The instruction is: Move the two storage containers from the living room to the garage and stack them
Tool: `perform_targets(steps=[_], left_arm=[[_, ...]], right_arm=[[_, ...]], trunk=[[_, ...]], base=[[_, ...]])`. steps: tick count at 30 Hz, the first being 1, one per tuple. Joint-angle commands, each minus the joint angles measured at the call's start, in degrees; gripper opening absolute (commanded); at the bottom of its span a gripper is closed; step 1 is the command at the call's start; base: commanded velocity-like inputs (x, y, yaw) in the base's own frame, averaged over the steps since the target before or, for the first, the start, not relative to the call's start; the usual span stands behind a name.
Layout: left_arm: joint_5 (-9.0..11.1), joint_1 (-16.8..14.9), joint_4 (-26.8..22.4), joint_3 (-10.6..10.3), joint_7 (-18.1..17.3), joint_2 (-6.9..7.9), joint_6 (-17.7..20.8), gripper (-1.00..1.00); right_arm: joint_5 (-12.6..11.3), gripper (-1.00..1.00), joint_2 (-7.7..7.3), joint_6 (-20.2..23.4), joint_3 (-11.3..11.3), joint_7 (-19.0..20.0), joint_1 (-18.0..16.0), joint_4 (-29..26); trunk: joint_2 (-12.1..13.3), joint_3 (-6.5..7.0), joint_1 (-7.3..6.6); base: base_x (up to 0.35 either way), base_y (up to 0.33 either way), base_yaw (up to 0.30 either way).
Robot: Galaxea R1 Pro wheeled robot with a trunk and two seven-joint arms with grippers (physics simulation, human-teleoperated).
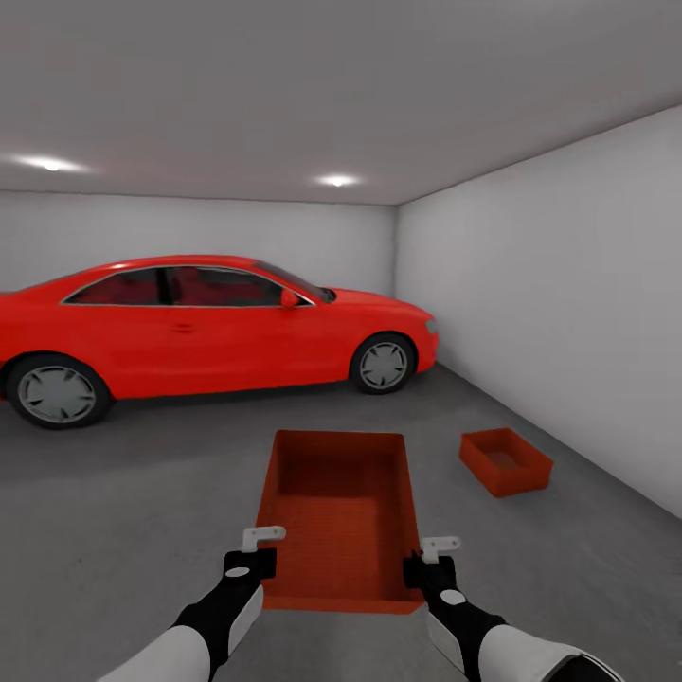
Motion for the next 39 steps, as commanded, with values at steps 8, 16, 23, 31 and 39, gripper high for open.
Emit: perform_targets(steps=[8,16,23,31,39], left_arm=[[-1.0,-0.1,-2.0,1.4,0.5,0.23,0.3,-1.0],[-0.9,-0.1,-2.0,1.5,0.5,0.23,0.3,-1.0],[-1.0,-0.1,-2.0,1.5,0.5,0.23,0.3,-1.0],[-0.9,-0.1,-2.0,1.5,0.5,0.23,0.4,-1.0],[-0.9,-0.1,-2.0,1.6,0.5,0.23,0.4,-1.0]], right_arm=[[-0.7,-1.0,0.0,-0.1,-0.4,0.1,0.0,0.1],[-0.7,-1.0,0.0,-0.1,-0.4,0.1,0.0,0.1],[-0.7,-1.0,0.0,-0.1,-0.4,0.1,0.0,0.1],[-0.7,-1.0,0.0,-0.1,-0.4,0.1,0.0,0.1],[-0.7,-1.0,0.0,-0.1,-0.4,0.1,0.0,0.1]], trunk=[[-0.1,-0.1,0.04],[-0.1,-0.1,0.04],[-0.1,-0.1,0.04],[-0.1,-0.1,0.04],[-0.1,-0.1,0.04]], base=[[0.322,0.0,-0.286],[0.321,0.016,-0.286],[0.322,0.097,-0.146],[0.322,0.128,-0.008],[0.322,0.138,0.0]])
